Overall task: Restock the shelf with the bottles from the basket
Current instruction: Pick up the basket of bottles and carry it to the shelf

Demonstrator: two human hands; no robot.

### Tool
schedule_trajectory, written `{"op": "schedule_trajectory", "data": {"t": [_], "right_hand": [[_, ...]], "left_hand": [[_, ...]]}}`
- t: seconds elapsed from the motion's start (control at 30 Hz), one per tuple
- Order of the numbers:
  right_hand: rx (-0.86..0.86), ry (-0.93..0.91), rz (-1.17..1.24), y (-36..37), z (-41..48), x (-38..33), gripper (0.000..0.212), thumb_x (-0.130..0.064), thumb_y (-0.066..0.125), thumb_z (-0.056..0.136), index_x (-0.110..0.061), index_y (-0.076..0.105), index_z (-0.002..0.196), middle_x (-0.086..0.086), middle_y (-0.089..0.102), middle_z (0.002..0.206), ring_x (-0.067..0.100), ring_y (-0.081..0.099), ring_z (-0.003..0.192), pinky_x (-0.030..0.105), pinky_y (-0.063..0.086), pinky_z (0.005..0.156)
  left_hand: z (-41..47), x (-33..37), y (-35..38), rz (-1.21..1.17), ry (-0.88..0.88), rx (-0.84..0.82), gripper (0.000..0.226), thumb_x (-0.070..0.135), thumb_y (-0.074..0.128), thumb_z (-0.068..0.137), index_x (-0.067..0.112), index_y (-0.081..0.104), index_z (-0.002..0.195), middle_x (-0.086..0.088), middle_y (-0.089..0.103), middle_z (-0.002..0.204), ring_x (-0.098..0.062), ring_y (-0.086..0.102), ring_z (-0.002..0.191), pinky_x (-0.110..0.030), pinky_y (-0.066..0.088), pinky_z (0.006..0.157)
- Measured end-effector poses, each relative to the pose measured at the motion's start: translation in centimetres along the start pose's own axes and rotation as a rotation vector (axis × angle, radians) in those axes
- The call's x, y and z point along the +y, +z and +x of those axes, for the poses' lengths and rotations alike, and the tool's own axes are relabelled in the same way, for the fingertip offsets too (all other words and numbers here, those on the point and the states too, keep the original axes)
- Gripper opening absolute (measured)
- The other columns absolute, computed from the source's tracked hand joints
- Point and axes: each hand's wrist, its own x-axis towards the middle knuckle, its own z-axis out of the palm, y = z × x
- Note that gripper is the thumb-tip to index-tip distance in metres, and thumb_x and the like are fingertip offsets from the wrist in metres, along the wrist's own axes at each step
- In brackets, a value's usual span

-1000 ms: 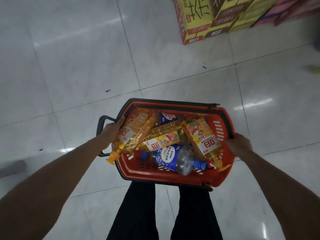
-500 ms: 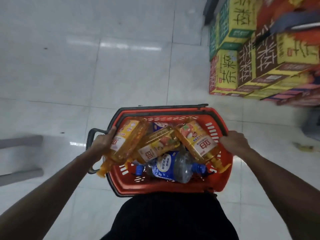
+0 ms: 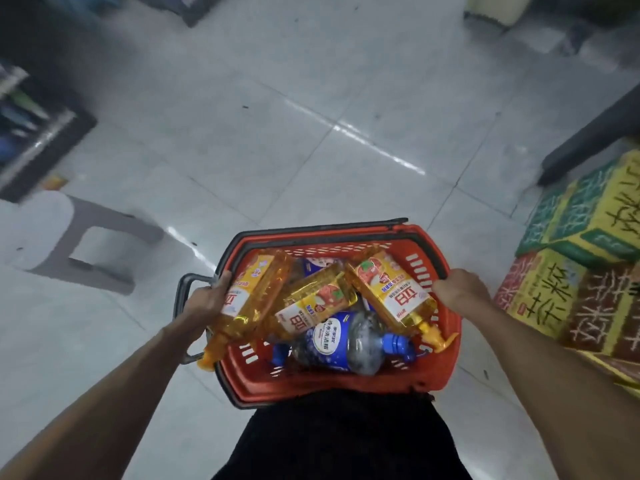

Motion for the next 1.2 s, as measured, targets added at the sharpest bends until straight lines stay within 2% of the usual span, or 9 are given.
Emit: {"op": "schedule_trajectory", "data": {"t": [0.07, 0.2, 0.33, 0.47, 0.57, 0.67, 0.83, 1.1, 1.2], "right_hand": [[-0.006, -0.050, -0.016, -1.6, 1.7, -2.8, 0.026, -0.035, 0.058, 0.096, -0.011, 0.065, 0.098, 0.007, 0.065, 0.079, 0.023, 0.064, 0.066, 0.029, 0.050, 0.059], [-0.006, -0.164, -0.043, -4.0, 4.8, -9.8, 0.031, -0.045, 0.058, 0.094, -0.015, 0.067, 0.098, 0.006, 0.070, 0.083, 0.025, 0.068, 0.068, 0.036, 0.060, 0.071], [-0.006, -0.251, -0.111, -5.8, 7.7, -17.9, 0.030, -0.046, 0.060, 0.093, -0.017, 0.066, 0.097, 0.005, 0.069, 0.079, 0.024, 0.069, 0.065, 0.036, 0.061, 0.066], [-0.002, -0.264, -0.171, -7.8, 10.5, -26.9, 0.033, -0.049, 0.060, 0.093, -0.017, 0.065, 0.097, 0.004, 0.069, 0.077, 0.023, 0.070, 0.062, 0.033, 0.058, 0.059], [-0.016, -0.268, -0.212, -8.9, 12.3, -33.1, 0.033, -0.049, 0.058, 0.092, -0.016, 0.065, 0.099, 0.005, 0.070, 0.078, 0.024, 0.071, 0.064, 0.035, 0.061, 0.063], [-0.036, -0.289, -0.233, -10.3, 13.8, -38.9, 0.033, -0.048, 0.058, 0.094, -0.017, 0.065, 0.101, 0.005, 0.071, 0.080, 0.023, 0.071, 0.065, 0.032, 0.058, 0.060], [-0.055, -0.326, -0.258, -13.0, 17.5, -47.7, 0.030, -0.044, 0.056, 0.096, -0.016, 0.066, 0.101, 0.004, 0.070, 0.081, 0.023, 0.070, 0.066, 0.031, 0.056, 0.059], [-0.070, -0.462, -0.300, -18.4, 28.8, -63.9, 0.036, -0.050, 0.055, 0.091, -0.019, 0.067, 0.103, 0.002, 0.072, 0.083, 0.022, 0.071, 0.066, 0.033, 0.061, 0.065], [-0.041, -0.542, -0.333, -21.7, 31.9, -71.1, 0.033, -0.043, 0.056, 0.094, -0.012, 0.064, 0.104, 0.004, 0.067, 0.087, 0.024, 0.065, 0.069, 0.032, 0.057, 0.071]], "left_hand": [[0.0, 0.5, -0.8, -0.058, -0.006, 0.036, 0.068, 0.066, 0.044, 0.101, 0.005, 0.068, 0.082, -0.009, 0.066, 0.078, -0.023, 0.063, 0.071, -0.030, 0.046, 0.061], [2.1, 1.7, -3.5, -0.127, -0.018, 0.111, 0.071, 0.068, 0.042, 0.100, 0.006, 0.069, 0.079, -0.018, 0.070, 0.089, -0.032, 0.067, 0.082, -0.036, 0.048, 0.071], [6.5, 3.1, -6.4, -0.166, -0.043, 0.142, 0.071, 0.071, 0.040, 0.100, 0.007, 0.069, 0.088, -0.028, 0.070, 0.105, -0.042, 0.068, 0.098, -0.048, 0.055, 0.091], [12.0, 5.5, -10.5, -0.226, -0.080, 0.158, 0.076, 0.071, 0.042, 0.098, 0.001, 0.070, 0.090, -0.025, 0.070, 0.103, -0.042, 0.066, 0.098, -0.040, 0.049, 0.082], [15.6, 7.7, -13.9, -0.224, -0.109, 0.170, 0.077, 0.069, 0.041, 0.100, -0.003, 0.068, 0.093, -0.029, 0.068, 0.108, -0.042, 0.065, 0.101, -0.042, 0.047, 0.086], [18.8, 9.7, -16.5, -0.246, -0.133, 0.178, 0.076, 0.066, 0.041, 0.101, -0.004, 0.068, 0.094, -0.030, 0.067, 0.107, -0.043, 0.064, 0.101, -0.043, 0.049, 0.087], [23.2, 14.0, -20.4, -0.327, -0.182, 0.211, 0.071, 0.069, 0.044, 0.099, 0.002, 0.065, 0.088, -0.022, 0.065, 0.098, -0.036, 0.060, 0.090, -0.038, 0.044, 0.079], [32.8, 24.5, -26.1, -0.341, -0.246, 0.282, 0.067, 0.066, 0.042, 0.101, 0.003, 0.062, 0.091, -0.020, 0.062, 0.100, -0.036, 0.058, 0.092, -0.038, 0.044, 0.083], [36.1, 28.4, -27.7, -0.353, -0.309, 0.324, 0.071, 0.067, 0.040, 0.101, 0.001, 0.064, 0.091, -0.023, 0.064, 0.100, -0.039, 0.062, 0.097, -0.038, 0.043, 0.081]]}}
